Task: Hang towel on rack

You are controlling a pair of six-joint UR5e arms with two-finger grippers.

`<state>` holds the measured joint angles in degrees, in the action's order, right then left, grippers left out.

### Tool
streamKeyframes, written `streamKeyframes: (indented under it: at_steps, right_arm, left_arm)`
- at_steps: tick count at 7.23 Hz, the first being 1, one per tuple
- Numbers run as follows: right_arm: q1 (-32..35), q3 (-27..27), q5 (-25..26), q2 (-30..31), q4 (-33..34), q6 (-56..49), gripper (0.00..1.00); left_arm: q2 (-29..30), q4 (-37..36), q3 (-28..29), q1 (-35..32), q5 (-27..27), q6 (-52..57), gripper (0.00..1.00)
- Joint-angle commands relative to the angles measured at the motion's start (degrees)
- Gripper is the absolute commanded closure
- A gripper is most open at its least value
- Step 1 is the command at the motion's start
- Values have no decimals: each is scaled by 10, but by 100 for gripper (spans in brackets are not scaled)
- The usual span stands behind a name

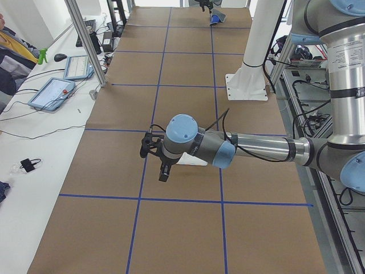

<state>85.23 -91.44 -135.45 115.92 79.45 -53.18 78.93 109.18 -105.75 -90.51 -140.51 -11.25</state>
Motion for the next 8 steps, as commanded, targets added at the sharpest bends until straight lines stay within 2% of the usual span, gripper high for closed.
streamKeyframes:
  at_steps: [1, 2, 3, 4, 8]
  right_arm:
    - [4, 34, -1, 6, 0, -62, 11]
    - [10, 29, -2, 6, 29, -81, 17]
    - [35, 28, -1, -5, 87, -136, 19]
    - [44, 23, -4, -10, 117, -147, 20]
    - [47, 32, 5, -10, 117, -152, 23]
  left_arm:
    - [0, 10, 0, 9, 0, -18, 1]
    - [-1, 11, 0, 13, -1, -22, 1]
    - [-2, 22, 0, 13, -1, -28, 1]
    - [-5, 38, 1, 16, -1, -50, 1]
    - [-11, 48, 1, 20, -2, -59, 1]
